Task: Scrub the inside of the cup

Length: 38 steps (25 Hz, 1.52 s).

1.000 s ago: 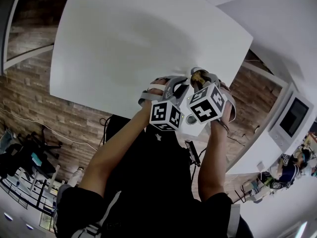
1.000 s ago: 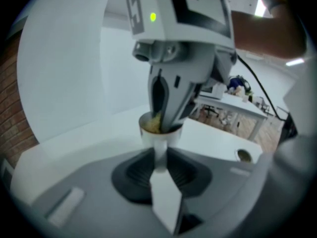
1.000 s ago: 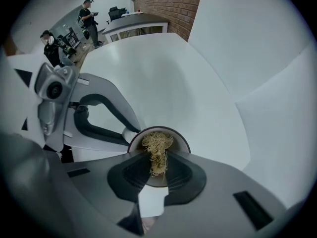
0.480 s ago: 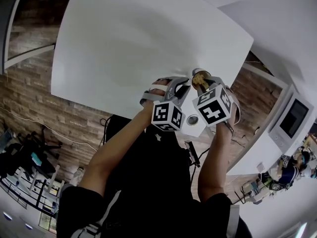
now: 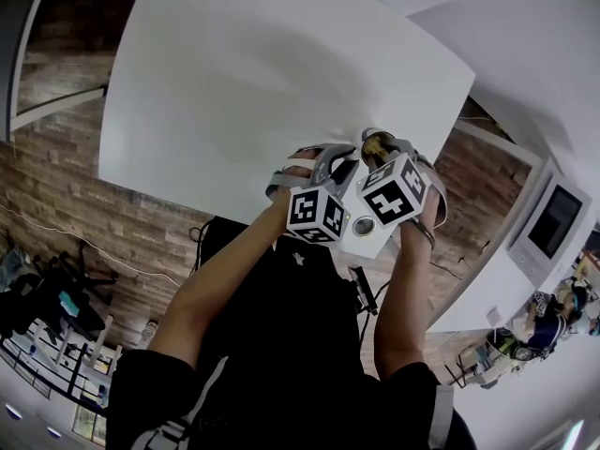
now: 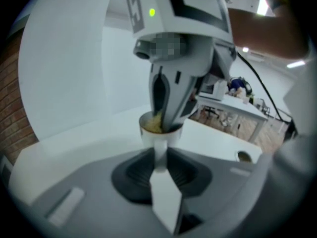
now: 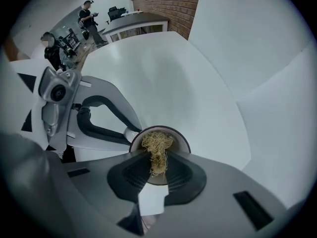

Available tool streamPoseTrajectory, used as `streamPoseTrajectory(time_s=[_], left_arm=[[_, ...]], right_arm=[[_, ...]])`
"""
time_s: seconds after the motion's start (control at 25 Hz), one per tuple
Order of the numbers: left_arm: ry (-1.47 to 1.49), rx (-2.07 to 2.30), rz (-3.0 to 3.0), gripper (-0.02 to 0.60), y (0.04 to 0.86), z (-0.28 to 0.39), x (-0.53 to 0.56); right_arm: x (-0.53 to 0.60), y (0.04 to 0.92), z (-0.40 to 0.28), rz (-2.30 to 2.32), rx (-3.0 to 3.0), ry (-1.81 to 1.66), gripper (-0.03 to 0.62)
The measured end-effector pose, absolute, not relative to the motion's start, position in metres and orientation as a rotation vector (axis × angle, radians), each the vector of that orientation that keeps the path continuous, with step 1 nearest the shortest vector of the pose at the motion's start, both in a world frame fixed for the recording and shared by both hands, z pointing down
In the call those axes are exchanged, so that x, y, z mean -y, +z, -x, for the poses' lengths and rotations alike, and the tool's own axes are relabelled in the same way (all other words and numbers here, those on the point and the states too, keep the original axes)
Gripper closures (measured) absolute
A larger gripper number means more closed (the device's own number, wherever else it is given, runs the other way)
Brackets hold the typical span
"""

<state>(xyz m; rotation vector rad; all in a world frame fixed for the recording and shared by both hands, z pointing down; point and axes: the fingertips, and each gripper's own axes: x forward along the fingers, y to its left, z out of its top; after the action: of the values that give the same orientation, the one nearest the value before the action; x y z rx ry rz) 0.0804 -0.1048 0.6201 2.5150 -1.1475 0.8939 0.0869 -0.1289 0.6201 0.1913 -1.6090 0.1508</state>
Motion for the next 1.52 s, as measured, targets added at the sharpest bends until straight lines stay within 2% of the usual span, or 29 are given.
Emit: streamPoseTrajectory(time_s=[0.52, 0.68, 0.76, 0.88, 1.0, 1.12, 1.2, 1.28, 1.32, 1.52], left_arm=[[0.931, 1.145, -2.466, 0.505, 0.616, -0.075, 0.099], [0.939, 1.126, -2.464, 0.491, 0.585, -0.068, 0.109], [0.941, 1.104, -2.466, 0.442, 0.577, -0.065, 0.112], [0.938, 1.093, -2.462, 0.413, 0.567, -0.059, 0.102], [0.879, 1.105, -2.438, 0.411, 0.539, -0.043, 0.088], [0.694, 1.212, -2.438, 0.414, 0.479, -0.022, 0.081], [0.555, 1.332, -2.477, 0.452, 0.429, -0.008, 0.081], [0.415, 1.443, -2.525, 0.551, 0.384, -0.001, 0.08], [0.339, 1.492, -2.55, 0.577, 0.362, 0.0, 0.08], [0.04, 1.649, -2.633, 0.578, 0.298, 0.002, 0.063]], right_arm=[[0.113, 0.525, -0.097, -0.353, 1.779, 0.154, 0.54], [0.127, 0.447, -0.105, -0.577, 1.977, 0.211, 0.54], [0.134, 0.419, -0.111, -0.726, 2.129, 0.292, 0.54], [0.133, 0.388, -0.126, -0.92, 2.347, 0.404, 0.54], [0.128, 0.351, -0.14, -1.116, 2.56, 0.449, 0.54], [0.117, 0.313, -0.15, -1.268, 2.746, 0.457, 0.54], [0.108, 0.296, -0.155, -1.359, 2.813, 0.431, 0.54], [0.101, 0.285, -0.161, -1.435, 2.823, 0.384, 0.54], [0.099, 0.282, -0.163, -1.469, 2.823, 0.37, 0.54], [0.083, 0.281, -0.158, -1.547, 2.799, 0.311, 0.54]])
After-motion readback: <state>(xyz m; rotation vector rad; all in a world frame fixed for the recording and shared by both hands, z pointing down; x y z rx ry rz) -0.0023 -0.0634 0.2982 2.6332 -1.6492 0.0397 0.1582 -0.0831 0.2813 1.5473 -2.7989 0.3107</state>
